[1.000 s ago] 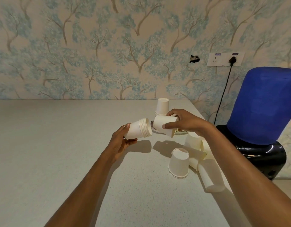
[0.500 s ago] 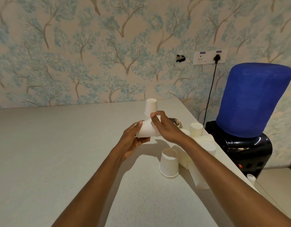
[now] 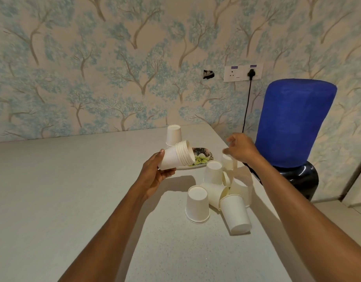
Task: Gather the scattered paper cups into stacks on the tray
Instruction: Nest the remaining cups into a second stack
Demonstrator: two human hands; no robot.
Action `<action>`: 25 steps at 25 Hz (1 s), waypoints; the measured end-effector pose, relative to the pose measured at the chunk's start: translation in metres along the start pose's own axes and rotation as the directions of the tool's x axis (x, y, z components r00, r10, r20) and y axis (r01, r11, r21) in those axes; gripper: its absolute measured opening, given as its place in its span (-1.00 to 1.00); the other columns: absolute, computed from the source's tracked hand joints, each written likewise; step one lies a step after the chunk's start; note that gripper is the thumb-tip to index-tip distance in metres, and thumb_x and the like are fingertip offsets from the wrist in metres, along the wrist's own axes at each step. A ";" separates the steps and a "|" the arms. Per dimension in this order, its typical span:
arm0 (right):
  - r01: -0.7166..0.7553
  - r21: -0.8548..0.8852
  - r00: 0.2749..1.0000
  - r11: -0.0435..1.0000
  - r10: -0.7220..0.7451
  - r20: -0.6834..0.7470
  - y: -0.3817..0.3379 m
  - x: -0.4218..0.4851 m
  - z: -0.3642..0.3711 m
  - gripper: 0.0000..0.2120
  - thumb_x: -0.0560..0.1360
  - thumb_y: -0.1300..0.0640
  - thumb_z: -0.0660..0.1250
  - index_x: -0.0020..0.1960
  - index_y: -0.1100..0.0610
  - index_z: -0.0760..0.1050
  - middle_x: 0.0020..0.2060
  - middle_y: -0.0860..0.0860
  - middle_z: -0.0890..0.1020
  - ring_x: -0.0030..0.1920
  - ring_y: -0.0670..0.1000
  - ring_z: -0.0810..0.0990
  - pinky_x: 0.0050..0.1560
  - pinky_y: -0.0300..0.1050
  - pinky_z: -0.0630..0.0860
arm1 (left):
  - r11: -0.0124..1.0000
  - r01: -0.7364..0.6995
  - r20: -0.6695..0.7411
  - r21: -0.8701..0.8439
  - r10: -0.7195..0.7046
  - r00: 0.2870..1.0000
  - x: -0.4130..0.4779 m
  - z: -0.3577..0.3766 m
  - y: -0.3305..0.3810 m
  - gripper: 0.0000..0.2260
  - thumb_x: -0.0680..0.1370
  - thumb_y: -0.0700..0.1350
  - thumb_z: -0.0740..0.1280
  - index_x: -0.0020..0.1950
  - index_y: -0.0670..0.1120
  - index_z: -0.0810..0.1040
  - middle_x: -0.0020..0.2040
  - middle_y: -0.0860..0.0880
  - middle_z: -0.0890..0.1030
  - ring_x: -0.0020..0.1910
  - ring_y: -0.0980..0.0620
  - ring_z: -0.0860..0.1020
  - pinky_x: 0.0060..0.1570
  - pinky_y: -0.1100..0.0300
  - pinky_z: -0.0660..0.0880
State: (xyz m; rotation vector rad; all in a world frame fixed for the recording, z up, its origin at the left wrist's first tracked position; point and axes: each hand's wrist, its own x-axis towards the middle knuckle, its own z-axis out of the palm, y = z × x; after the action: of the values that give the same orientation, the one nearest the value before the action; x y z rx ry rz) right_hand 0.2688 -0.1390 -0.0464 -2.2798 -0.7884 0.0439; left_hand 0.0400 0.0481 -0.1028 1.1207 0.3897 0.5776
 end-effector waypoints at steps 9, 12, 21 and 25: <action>0.084 -0.099 0.932 0.991 -0.043 0.360 0.042 0.005 0.015 -0.13 0.41 -0.02 0.51 0.56 0.11 0.11 0.51 0.07 0.26 0.46 0.10 0.30 0.39 -0.07 0.27 | 0.999 0.007 -0.030 0.040 -0.006 1.000 -0.006 0.002 -0.009 -0.78 0.58 0.02 0.32 0.16 -0.06 0.51 0.16 -0.21 0.51 0.02 -0.16 0.61 -0.13 0.09 0.62; 0.039 -0.036 0.962 0.999 -0.027 0.273 0.048 0.011 0.025 -0.24 0.41 0.02 0.51 0.48 0.19 0.24 0.41 0.12 0.41 0.35 0.13 0.42 0.32 -0.03 0.38 | 0.999 0.005 -0.031 0.042 -0.004 1.000 -0.007 -0.002 -0.007 -0.78 0.58 0.01 0.33 0.17 -0.06 0.52 0.17 -0.21 0.52 0.02 -0.16 0.62 -0.13 0.10 0.62; 0.032 0.102 0.998 0.994 -0.027 -0.051 0.032 0.017 0.010 -0.52 0.36 0.00 0.54 0.17 0.14 0.46 0.06 0.07 0.59 0.02 0.10 0.55 -0.04 -0.01 0.51 | 1.000 -0.001 -0.036 0.015 0.002 0.999 -0.002 -0.012 -0.008 -0.75 0.57 0.01 0.34 0.17 -0.09 0.53 0.17 -0.22 0.52 0.04 -0.17 0.60 -0.14 0.10 0.62; 0.133 0.289 0.991 0.948 -0.116 -0.072 -0.002 0.013 -0.009 -0.46 0.39 -0.10 0.48 0.19 0.05 0.27 -0.04 -0.09 0.47 -0.05 -0.04 0.49 -0.20 -0.14 0.45 | 1.000 -0.008 -0.029 -0.001 0.008 1.000 0.002 -0.010 -0.008 -0.76 0.57 0.01 0.34 0.16 -0.09 0.53 0.15 -0.21 0.52 0.03 -0.17 0.60 -0.14 0.10 0.62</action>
State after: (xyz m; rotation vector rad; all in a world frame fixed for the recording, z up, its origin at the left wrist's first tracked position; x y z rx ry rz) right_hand 0.2809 -0.1361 -0.0357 -1.9401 -0.8365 0.0375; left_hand 0.0378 0.0545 -0.1143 1.1140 0.4098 0.6010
